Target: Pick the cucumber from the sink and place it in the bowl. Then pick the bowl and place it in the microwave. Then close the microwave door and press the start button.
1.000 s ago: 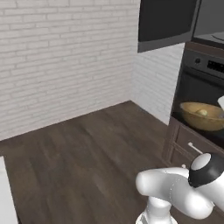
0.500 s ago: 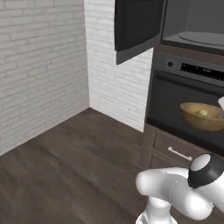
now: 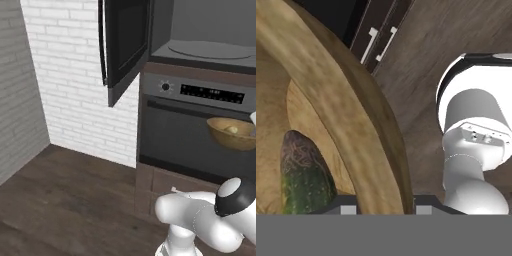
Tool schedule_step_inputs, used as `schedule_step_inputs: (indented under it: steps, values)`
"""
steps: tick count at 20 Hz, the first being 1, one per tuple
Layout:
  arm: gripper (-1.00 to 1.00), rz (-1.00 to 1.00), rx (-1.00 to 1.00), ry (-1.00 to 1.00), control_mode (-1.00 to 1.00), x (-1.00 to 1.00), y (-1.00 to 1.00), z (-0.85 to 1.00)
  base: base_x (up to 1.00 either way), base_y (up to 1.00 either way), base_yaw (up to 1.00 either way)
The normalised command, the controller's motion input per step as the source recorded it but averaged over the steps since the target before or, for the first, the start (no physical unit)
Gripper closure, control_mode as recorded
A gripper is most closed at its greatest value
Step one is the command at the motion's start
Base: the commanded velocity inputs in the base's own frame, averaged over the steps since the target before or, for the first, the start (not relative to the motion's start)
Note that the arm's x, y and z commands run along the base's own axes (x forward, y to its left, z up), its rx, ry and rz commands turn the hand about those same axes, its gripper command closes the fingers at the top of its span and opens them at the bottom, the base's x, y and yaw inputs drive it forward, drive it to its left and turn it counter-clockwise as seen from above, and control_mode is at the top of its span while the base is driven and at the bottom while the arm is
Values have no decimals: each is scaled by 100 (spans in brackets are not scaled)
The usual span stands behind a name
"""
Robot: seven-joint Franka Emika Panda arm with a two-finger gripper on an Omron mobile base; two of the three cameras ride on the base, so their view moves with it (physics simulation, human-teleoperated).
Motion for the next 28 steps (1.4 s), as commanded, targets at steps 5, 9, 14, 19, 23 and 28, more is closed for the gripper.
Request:
schedule_step_inputs:
  steps: [5,9,14,19,23,28]
  values:
    - [100,0,0,0,100,0,0,0,10,38,-27]
    - [100,0,0,0,100,0,0,0,30,42,-30]
    - [100,0,0,0,100,0,0,0,51,47,-31]
    - [100,0,0,0,100,0,0,0,57,22,-27]
    - [100,0,0,0,100,0,0,0,50,2,-28]
    - [100,0,0,0,100,0,0,0,27,-1,-24]
